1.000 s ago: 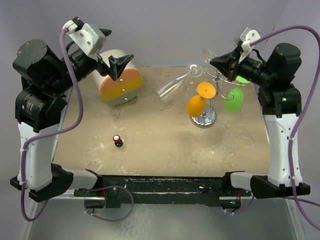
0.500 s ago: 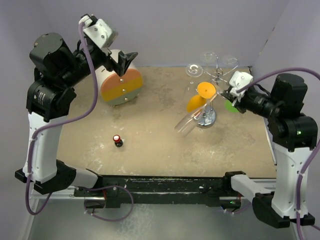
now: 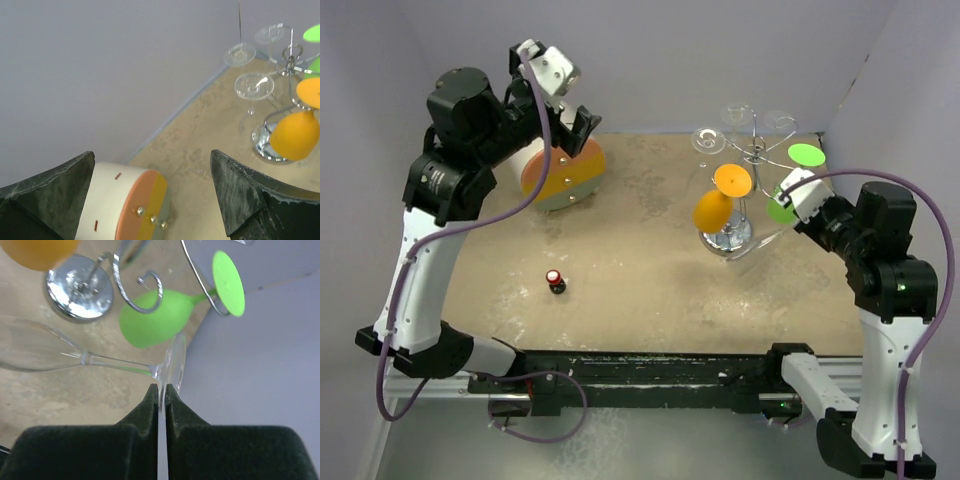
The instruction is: Place the wine glass upside down on the wine glass rack
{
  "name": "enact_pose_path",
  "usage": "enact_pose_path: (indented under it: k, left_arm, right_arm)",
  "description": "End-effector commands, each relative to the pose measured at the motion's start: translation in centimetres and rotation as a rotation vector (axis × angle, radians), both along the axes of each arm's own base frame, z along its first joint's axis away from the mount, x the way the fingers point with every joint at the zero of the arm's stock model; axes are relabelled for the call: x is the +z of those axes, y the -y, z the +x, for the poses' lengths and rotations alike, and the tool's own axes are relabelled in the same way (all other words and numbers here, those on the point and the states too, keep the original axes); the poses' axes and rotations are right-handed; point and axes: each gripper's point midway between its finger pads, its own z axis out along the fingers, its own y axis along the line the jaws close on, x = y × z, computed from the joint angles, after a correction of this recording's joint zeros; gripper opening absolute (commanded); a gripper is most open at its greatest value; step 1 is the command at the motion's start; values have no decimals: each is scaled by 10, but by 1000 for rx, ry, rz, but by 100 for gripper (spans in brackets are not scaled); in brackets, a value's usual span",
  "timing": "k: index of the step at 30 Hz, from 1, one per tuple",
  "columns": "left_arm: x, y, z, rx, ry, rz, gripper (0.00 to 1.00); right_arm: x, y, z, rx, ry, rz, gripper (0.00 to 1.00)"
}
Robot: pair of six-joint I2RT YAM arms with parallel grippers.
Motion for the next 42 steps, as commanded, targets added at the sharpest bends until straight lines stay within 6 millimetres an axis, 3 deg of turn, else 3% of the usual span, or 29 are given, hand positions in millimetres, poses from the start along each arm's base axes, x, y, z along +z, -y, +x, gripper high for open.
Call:
enact_pose_path:
  k: [1,6,19,32,42]
  left_arm:
    - [-24,-7,19,67,-33,21,99]
    - [-53,-11,23,92,-78,46,99]
    - [-82,-14,21,101,-127,63,99]
    - [-84,-19,20,115,-139,54,99]
    - [-83,-22,20,121,-136,51,99]
  right_arm:
    - [17,48,21,-220,92,-143,0]
    - [30,47,39,-210,141,-158,0]
    - [64,16,68,-60,239,-181,0]
    - [58,-18,90,157,214,-319,0]
    - [48,-40,83,342,170,-363,0]
